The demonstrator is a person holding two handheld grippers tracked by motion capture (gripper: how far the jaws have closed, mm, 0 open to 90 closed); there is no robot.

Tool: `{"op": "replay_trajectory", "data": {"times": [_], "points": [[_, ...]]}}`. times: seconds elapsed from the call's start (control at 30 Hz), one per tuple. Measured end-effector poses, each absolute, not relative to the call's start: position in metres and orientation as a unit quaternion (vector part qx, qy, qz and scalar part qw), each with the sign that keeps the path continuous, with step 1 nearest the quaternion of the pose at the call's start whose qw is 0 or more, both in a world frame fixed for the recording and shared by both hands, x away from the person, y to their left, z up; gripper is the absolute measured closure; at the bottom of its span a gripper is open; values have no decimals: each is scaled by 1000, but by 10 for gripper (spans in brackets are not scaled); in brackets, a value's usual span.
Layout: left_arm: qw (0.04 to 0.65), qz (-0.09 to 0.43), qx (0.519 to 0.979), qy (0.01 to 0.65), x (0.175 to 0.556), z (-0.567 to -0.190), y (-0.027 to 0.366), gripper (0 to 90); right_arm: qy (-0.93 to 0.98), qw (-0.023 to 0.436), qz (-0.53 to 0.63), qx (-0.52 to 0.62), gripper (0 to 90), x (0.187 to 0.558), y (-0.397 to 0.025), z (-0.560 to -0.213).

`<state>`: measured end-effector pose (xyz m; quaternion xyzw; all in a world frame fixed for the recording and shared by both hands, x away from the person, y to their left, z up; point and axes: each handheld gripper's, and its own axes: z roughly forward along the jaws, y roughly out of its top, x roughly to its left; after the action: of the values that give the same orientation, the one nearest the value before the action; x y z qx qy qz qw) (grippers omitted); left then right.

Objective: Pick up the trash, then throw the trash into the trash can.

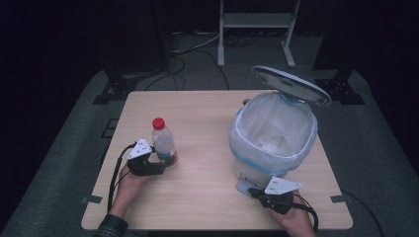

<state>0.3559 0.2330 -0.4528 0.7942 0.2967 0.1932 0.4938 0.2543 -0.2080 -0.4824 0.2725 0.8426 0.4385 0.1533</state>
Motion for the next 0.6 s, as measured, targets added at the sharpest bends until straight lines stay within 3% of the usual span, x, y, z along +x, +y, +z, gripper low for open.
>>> {"op": "replay_trajectory", "data": {"times": [0.6], "points": [[512,170,785,305,353,-446,236,280,842,154,439,273,898,254,-208,-482]]}}
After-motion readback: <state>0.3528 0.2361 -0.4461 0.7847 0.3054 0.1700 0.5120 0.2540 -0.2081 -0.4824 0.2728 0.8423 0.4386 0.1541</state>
